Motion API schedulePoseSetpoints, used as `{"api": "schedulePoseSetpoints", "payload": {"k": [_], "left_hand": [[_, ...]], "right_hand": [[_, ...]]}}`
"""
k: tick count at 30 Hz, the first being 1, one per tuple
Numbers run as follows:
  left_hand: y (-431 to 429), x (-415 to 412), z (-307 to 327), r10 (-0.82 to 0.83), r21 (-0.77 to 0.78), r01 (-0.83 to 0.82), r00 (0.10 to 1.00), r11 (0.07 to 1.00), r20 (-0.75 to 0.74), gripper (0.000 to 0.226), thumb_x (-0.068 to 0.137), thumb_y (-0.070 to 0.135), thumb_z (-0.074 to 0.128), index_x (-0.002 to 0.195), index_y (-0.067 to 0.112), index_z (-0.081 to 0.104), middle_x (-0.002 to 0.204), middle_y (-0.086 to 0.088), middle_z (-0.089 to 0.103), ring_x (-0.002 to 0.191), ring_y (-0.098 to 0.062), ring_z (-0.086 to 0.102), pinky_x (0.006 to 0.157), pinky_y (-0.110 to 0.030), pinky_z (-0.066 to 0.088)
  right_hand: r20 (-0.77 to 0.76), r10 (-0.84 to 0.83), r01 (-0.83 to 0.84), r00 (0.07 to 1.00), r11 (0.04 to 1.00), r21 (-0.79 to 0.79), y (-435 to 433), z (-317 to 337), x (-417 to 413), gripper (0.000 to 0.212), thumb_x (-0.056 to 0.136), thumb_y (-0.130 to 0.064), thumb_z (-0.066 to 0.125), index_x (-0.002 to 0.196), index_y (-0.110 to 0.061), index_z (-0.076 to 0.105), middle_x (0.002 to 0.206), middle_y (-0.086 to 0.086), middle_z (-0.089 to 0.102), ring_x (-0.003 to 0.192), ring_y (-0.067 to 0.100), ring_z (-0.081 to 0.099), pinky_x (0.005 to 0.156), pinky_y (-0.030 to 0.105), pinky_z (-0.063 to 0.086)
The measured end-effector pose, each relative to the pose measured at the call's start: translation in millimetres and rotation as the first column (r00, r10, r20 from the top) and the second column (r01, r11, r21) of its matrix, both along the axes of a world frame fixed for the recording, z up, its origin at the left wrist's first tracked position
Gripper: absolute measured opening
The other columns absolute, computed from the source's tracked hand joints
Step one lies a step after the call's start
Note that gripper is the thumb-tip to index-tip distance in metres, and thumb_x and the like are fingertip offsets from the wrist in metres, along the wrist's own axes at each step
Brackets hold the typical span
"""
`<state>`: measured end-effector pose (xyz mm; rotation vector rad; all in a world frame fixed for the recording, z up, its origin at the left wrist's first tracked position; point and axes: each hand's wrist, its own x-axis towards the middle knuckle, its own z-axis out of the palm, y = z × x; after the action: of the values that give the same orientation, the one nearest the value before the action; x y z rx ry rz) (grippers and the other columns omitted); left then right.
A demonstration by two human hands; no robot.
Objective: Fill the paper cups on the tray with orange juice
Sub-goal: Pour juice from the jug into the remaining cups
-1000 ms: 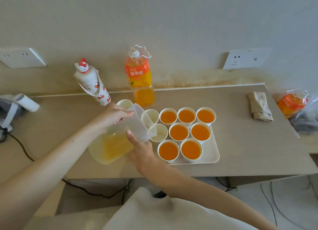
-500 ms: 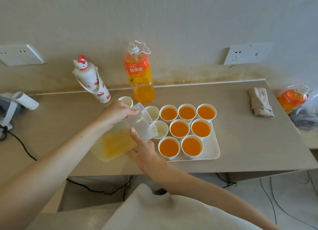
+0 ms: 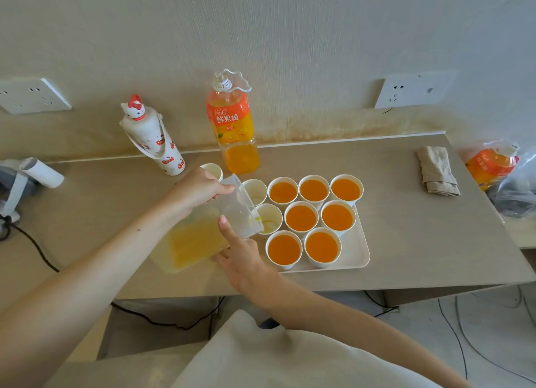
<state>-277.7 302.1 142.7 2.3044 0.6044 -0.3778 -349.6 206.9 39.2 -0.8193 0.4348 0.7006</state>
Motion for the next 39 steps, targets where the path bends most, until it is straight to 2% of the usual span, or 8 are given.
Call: {"api": "schedulePoseSetpoints", "payload": {"k": [7, 12, 20, 30, 39], "left_hand": [[-4.2, 0.3, 3.8, -0.007, -0.003, 0.007, 1.000, 1.000, 0.006, 0.043, 0.084, 0.034, 0.072, 0.058, 0.012, 0.046, 0.057, 0.000, 0.041, 0.052, -0.015, 0.035, 0.053, -0.028, 0.027], [-4.8, -0.2, 4.3, -0.009, -0.004, 0.009, 1.000, 1.000, 0.008, 0.041, 0.084, 0.034, 0.072, 0.059, 0.012, 0.048, 0.056, 0.001, 0.042, 0.052, -0.014, 0.036, 0.053, -0.027, 0.027], [-7.1, -1.7, 7.3, -0.004, 0.006, 0.004, 1.000, 1.000, 0.004, 0.041, 0.084, 0.035, 0.072, 0.060, 0.012, 0.048, 0.058, 0.000, 0.043, 0.053, -0.014, 0.037, 0.053, -0.027, 0.029], [-11.9, -2.3, 10.9, -0.014, 0.015, 0.014, 1.000, 1.000, 0.016, 0.038, 0.085, 0.032, 0.071, 0.061, 0.012, 0.050, 0.060, 0.000, 0.045, 0.055, -0.013, 0.040, 0.055, -0.027, 0.031], [-12.0, -0.5, 9.7, -0.017, 0.051, 0.016, 1.000, 0.999, 0.023, 0.040, 0.084, 0.034, 0.071, 0.061, 0.010, 0.050, 0.059, -0.001, 0.046, 0.056, -0.015, 0.042, 0.058, -0.028, 0.032]], "right_hand": [[0.017, 0.008, -0.009, 1.000, 1.000, 0.020, -1.7, -0.9, 2.1, 0.085, 0.057, -0.047, 0.084, 0.131, -0.019, 0.055, 0.122, 0.007, 0.068, 0.114, 0.030, 0.063, 0.105, 0.051, 0.045], [-0.025, 0.004, -0.004, 1.000, 1.000, 0.000, 2.5, 0.0, 1.5, 0.113, 0.032, -0.058, 0.094, 0.130, -0.021, 0.053, 0.125, 0.007, 0.065, 0.117, 0.032, 0.060, 0.105, 0.050, 0.045], [-0.014, -0.001, 0.002, 1.000, 0.999, 0.045, -0.6, -1.2, 1.3, 0.088, 0.056, -0.045, 0.085, 0.132, -0.018, 0.052, 0.126, 0.008, 0.065, 0.117, 0.030, 0.060, 0.105, 0.051, 0.045], [-0.009, 0.005, -0.005, 1.000, 0.997, 0.079, -4.1, -0.5, 1.9, 0.085, 0.060, -0.042, 0.084, 0.134, -0.018, 0.049, 0.127, 0.008, 0.064, 0.120, 0.030, 0.058, 0.107, 0.051, 0.044], [-0.017, 0.005, -0.005, 1.000, 1.000, 0.022, -4.0, 3.5, 2.3, 0.096, 0.051, -0.049, 0.088, 0.133, -0.018, 0.050, 0.126, 0.007, 0.065, 0.118, 0.030, 0.059, 0.107, 0.051, 0.043]]}}
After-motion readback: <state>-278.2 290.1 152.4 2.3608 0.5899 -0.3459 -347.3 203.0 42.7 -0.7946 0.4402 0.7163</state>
